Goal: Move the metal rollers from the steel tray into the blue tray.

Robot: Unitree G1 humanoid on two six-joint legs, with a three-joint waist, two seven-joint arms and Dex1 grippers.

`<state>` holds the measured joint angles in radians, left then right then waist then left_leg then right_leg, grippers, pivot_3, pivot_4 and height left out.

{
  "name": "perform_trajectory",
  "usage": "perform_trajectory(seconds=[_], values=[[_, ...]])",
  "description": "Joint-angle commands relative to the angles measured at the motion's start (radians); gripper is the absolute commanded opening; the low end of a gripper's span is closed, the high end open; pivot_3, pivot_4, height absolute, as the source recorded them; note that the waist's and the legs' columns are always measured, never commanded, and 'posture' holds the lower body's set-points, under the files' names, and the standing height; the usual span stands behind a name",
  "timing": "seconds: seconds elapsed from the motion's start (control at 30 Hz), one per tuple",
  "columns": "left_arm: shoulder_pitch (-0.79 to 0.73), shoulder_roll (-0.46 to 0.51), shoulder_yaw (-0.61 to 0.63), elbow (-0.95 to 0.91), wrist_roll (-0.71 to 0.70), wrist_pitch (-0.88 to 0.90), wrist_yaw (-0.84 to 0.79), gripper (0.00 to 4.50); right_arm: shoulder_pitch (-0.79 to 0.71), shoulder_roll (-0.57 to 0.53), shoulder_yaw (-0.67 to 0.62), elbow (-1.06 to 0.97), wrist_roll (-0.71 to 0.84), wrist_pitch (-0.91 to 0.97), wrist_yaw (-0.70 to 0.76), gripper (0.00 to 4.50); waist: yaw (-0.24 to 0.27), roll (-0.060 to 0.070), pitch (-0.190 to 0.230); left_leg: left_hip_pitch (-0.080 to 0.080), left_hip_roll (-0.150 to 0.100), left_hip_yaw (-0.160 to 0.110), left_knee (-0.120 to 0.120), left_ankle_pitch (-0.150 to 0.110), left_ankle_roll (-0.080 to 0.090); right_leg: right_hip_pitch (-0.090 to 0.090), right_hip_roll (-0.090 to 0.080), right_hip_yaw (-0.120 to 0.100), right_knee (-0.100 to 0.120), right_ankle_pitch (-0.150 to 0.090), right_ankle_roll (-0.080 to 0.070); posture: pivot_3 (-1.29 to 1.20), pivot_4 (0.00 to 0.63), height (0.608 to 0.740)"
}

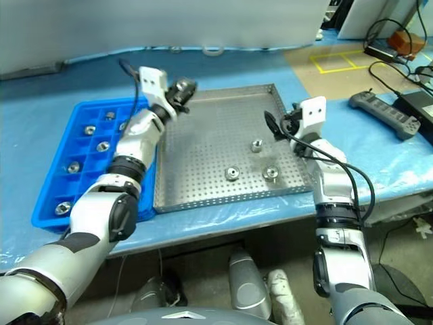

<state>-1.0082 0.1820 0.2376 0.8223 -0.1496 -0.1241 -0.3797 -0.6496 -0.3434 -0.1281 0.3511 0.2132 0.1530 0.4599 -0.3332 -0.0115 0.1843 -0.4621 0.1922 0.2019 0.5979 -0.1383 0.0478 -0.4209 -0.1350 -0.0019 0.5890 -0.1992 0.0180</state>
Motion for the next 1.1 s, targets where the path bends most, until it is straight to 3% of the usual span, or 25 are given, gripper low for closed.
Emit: perform_trajectory(seconds=[0.03,0.23,0.5,0.6,0.87,1.1], values=[[0.125,0.040,0.006,-0.259,0.008,0.092,0.085,1.77,-0.039,0.014,0.030,0.060,-0.023,-0.059,0.025,4.50,0.010,0.000,0.000,-0.001,0.000,0.000,0.000,0.000,0.000,0.000,-0.001,-0.001,0.000,0.000,0.000,-0.52,0.150,0.740],[0.425,0.102,-0.002,-0.724,-0.048,0.341,0.092,1.77,-0.085,0.043,0.061,0.141,-0.039,-0.103,0.056,4.50,0.071,0.001,0.001,-0.008,0.002,-0.001,0.001,0.001,0.002,-0.003,-0.005,-0.007,0.002,0.000,0.000,-0.46,0.150,0.740],[0.733,0.163,0.008,-1.050,-0.094,0.536,0.085,1.77,-0.091,0.049,0.063,0.189,-0.047,-0.142,0.068,4.50,0.168,0.001,0.001,-0.005,0.008,0.001,0.001,0.003,0.001,0.002,-0.007,-0.012,0.002,0.000,-0.001,-0.44,0.150,0.740],[0.790,0.183,-0.001,-1.079,-0.095,0.577,0.075,1.77,-0.090,0.055,0.061,0.194,-0.045,-0.148,0.067,4.50,0.188,0.001,0.001,-0.002,0.008,0.002,0.000,0.004,-0.001,0.003,-0.007,-0.011,0.003,0.000,-0.001,-0.42,0.150,0.740],[0.744,0.215,-0.037,-0.998,-0.092,0.612,0.040,1.77,-0.096,0.053,0.062,0.207,-0.052,-0.162,0.068,4.50,0.219,0.001,0.001,0.003,0.011,0.002,-0.002,0.010,-0.011,-0.002,-0.002,-0.005,0.016,0.000,0.000,-0.43,0.150,0.740],[0.695,0.238,-0.048,-0.954,-0.151,0.651,-0.051,4.02,-0.053,0.026,0.052,0.134,-0.012,-0.101,0.124,4.50,0.214,0.001,0.001,0.004,0.017,0.002,-0.007,0.015,-0.020,-0.010,0.011,0.001,0.019,0.000,0.000,-0.46,0.150,0.740]])
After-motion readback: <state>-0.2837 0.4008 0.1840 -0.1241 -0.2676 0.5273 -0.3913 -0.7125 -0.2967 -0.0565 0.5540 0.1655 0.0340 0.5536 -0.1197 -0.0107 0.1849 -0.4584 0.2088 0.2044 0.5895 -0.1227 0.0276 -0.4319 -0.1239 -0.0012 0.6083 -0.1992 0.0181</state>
